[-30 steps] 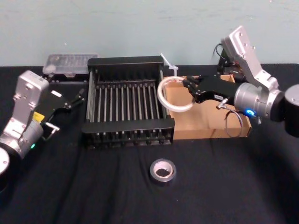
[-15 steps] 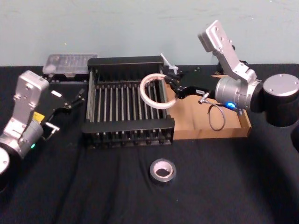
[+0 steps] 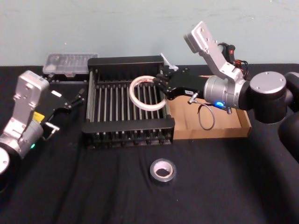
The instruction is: Pick up the white tape and place it into the black box , Pick up the silver tape and place it into the brown box.
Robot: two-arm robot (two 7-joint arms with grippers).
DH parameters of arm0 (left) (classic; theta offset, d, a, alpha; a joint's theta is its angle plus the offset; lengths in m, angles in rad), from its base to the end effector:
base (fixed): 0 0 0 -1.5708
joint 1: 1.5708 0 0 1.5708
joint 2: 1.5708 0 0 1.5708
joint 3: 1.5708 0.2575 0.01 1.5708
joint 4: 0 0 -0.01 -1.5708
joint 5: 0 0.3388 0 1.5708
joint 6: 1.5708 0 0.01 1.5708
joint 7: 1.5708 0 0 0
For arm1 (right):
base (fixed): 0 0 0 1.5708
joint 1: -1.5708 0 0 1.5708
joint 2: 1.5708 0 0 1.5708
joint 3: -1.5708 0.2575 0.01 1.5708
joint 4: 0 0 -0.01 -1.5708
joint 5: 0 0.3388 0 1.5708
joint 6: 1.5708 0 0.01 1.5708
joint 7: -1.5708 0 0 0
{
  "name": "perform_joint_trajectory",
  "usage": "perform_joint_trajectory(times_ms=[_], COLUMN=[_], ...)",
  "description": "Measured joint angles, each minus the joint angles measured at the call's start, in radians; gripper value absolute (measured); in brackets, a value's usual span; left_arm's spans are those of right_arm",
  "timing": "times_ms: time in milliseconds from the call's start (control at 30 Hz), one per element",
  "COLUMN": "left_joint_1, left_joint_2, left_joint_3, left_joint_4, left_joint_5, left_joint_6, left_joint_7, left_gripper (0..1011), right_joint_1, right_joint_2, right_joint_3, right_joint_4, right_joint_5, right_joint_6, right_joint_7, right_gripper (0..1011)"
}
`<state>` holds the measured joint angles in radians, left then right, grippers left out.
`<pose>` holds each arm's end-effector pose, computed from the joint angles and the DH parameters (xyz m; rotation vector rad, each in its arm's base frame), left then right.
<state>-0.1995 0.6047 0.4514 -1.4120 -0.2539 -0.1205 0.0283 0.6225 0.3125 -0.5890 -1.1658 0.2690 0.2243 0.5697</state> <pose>0.3811 0.0563 -0.2818 0.3045 -0.2850 1.2480 0.4774 0.0478 -0.2015 -0.3635 -0.0226 -0.6556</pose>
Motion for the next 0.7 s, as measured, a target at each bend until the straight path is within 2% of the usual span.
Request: perform_joint_trajectory(times_ms=[600,700], left_joint_1=[0.0,0.0], left_joint_2=[0.0,0.0], left_joint_3=[0.0,0.0], left_joint_4=[0.0,0.0], left_joint_5=[0.0,0.0], left_joint_6=[0.0,0.0], left_joint_7=[0.0,0.0], left_gripper=[1001,1001], right_joint_1=[0.003,0.002], right_joint_2=[-0.003,-0.002], right_joint_3=[0.0,0.0], right_joint_4=[0.004,0.003], right_joint_5=[0.0,0.0], right_joint_6=[-0.003,-0.002], right_joint_7=[0.001,0.001], right_gripper=[98,146])
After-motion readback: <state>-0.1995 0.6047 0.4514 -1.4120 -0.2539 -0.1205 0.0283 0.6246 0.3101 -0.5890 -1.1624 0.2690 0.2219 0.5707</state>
